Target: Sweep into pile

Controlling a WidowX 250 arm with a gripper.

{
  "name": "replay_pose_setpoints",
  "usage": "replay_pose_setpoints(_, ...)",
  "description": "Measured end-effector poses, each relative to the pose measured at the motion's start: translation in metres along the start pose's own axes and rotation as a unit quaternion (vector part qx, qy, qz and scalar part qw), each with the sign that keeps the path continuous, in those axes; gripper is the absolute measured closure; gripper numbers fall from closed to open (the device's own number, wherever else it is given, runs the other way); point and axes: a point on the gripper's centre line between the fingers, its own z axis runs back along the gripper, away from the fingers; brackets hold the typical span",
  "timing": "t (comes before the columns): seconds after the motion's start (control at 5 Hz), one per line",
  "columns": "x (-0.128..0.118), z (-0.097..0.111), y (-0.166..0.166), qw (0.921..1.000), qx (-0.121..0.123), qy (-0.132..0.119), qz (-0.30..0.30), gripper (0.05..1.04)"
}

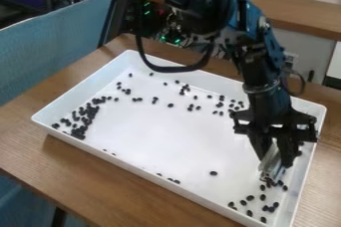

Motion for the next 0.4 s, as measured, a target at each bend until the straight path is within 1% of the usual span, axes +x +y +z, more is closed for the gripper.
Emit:
replay_pose_setpoints(0.2,0.008,-0.012,-0.002,0.9998,-0.005,-0.001,-0.020,0.703)
replay_pose_setpoints(0.4,0.007,-0.017,-0.016,0.9994,-0.015,-0.005,-0.031,0.703)
